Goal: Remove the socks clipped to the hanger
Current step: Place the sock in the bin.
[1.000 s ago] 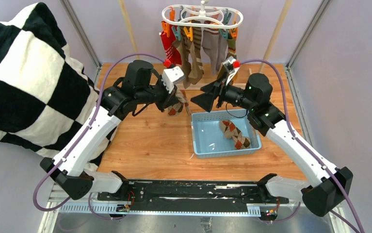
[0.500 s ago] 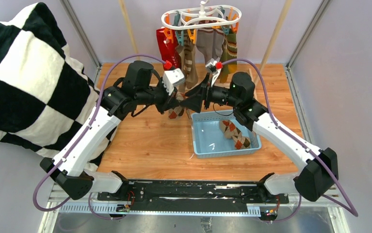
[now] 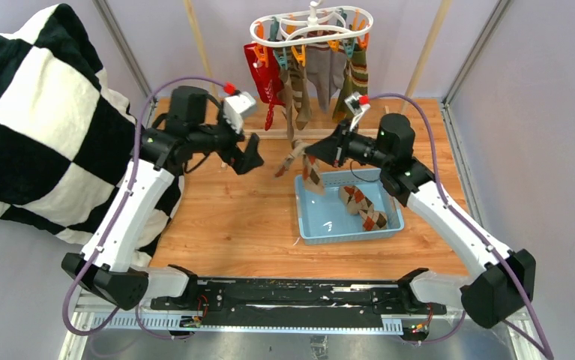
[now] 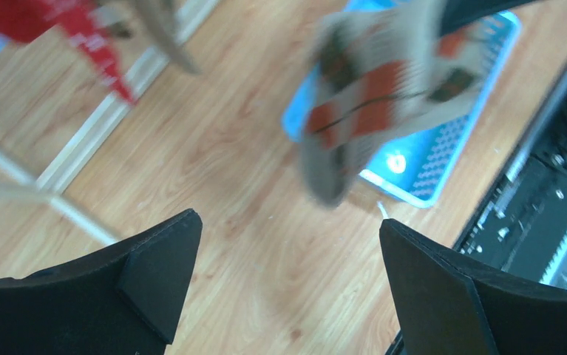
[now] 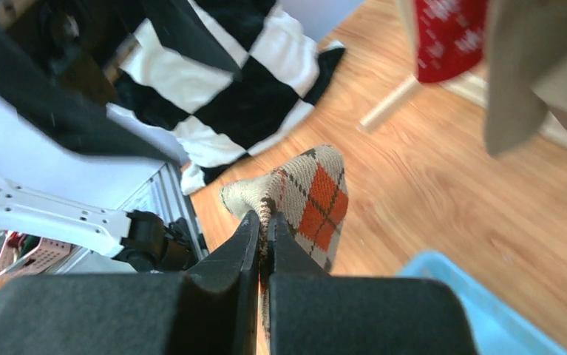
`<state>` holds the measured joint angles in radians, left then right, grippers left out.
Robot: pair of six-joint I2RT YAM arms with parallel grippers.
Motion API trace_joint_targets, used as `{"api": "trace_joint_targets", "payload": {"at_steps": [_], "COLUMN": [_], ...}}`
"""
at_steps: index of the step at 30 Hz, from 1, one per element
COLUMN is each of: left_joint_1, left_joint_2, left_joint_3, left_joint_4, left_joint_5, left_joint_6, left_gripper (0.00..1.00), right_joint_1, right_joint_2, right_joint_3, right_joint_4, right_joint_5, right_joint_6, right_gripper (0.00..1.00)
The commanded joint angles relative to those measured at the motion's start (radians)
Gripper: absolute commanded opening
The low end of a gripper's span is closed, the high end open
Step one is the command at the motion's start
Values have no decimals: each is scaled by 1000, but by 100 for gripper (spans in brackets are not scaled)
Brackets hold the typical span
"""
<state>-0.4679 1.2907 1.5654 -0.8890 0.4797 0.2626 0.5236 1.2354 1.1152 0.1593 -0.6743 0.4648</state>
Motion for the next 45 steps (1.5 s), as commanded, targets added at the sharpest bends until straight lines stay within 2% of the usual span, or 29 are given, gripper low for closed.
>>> {"api": "trace_joint_targets", "payload": {"at_steps": [1,3,7,11,17,23,26,29,31,33,37,39,45], "left_joint_1": [180,224,230,230,230,230,231,235,241,249,263,265,274], "left_joint_2": [-16,-38,-80,-94,-109,-121,-124,-124,-124,-120,-114,-111,-99], "left_joint_3": [-20,-41,-106,-125,-118,-128,-128,-117,-113,-107,-95,-91,-82], "left_joint_4": [-16,-15,-14,-14,-14,-14,-15,-14,-14,-14,-15,-14,-14], "left_joint_5": [126,138,91,50,40,24,18,14,14,14,24,26,34], "left_joint_6": [-69,-76,-85,-91,-104,-111,-115,-120,-121,-120,-123,-123,-129], "left_gripper": [100,100,100,100,100,100,100,100,100,100,100,100,100], "right_joint_1": [-88,-123,-177,-187,-194,-223,-228,-228,-228,-229,-228,-230,-301], "right_joint_2": [-96,-135,-215,-314,-377,-288,-227,-198,-213,-261,-340,-355,-214], "right_joint_3": [-149,-211,-335,-425,-454,-412,-398,-384,-372,-358,-318,-301,-289], "right_joint_4": [-100,-146,-292,-462,-523,-483,-464,-468,-482,-500,-578,-597,-559], "right_joint_5": [22,64,232,572,899,977,965,943,924,895,855,833,644], "right_joint_6": [43,44,59,95,94,59,53,45,37,35,48,62,132], "right_gripper": [0,0,0,0,9,23,38,60,67,66,55,46,20]}}
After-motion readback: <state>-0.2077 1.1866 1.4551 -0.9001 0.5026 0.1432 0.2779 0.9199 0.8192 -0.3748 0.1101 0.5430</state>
